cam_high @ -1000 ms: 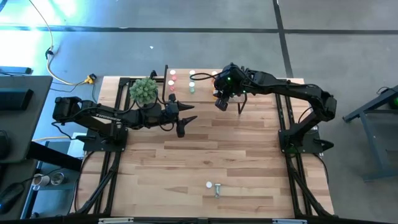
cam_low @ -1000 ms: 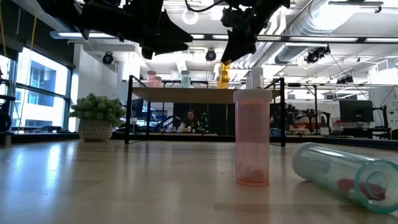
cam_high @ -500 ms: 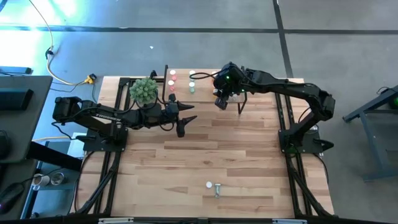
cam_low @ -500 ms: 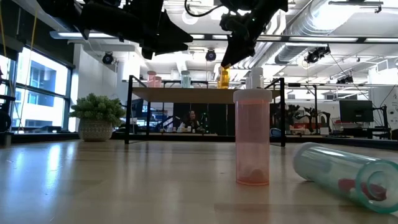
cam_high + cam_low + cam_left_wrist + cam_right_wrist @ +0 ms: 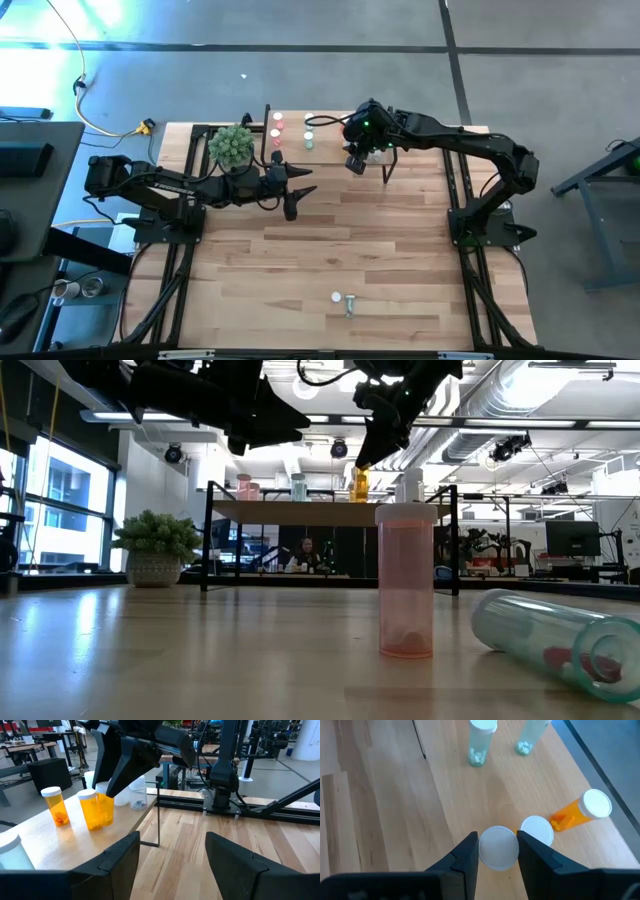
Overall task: Pick and place medicine bottles onto shelf by color
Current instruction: Put the orange pill bottle on the shelf aligned with the other orange pill bottles
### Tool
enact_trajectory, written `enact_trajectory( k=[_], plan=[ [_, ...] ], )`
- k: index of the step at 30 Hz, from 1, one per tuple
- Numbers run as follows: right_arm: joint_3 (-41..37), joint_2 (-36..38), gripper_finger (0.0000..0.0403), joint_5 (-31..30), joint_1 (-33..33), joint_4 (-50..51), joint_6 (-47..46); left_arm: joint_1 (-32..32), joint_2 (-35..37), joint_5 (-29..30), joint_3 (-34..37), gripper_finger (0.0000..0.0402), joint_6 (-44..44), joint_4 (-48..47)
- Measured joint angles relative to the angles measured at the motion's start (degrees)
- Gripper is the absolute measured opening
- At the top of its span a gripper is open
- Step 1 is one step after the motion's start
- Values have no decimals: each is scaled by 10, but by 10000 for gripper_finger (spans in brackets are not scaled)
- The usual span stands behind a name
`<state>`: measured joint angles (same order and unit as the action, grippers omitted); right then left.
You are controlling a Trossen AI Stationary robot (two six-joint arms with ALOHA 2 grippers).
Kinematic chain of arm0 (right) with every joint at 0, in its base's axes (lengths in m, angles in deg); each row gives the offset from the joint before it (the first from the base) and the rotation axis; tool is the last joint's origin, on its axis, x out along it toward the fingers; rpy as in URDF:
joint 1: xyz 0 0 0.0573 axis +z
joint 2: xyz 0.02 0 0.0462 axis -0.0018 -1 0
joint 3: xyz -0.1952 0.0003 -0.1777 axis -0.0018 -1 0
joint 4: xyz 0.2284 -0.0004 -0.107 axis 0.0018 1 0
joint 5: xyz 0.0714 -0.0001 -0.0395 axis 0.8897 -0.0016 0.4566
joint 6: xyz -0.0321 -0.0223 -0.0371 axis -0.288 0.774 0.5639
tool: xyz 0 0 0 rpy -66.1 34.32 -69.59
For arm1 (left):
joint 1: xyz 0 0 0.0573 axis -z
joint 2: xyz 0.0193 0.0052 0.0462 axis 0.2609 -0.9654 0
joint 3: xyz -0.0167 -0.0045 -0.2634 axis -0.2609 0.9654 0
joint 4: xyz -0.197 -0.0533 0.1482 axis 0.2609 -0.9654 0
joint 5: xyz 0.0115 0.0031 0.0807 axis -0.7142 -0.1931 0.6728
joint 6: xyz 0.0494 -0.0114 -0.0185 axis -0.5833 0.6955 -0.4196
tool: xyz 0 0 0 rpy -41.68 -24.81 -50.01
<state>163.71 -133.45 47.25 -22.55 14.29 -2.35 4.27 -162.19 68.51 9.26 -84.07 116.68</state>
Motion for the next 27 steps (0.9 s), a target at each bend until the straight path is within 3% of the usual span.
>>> enact_trajectory(
  k=[13, 27],
  plan=[
    [0, 0, 104, -4, 0, -16, 5, 0, 0, 0, 0, 214, 0, 0],
    [0, 0, 104, 37, 0, 16, -24, 0, 0, 0, 0, 214, 0, 0]
  ],
)
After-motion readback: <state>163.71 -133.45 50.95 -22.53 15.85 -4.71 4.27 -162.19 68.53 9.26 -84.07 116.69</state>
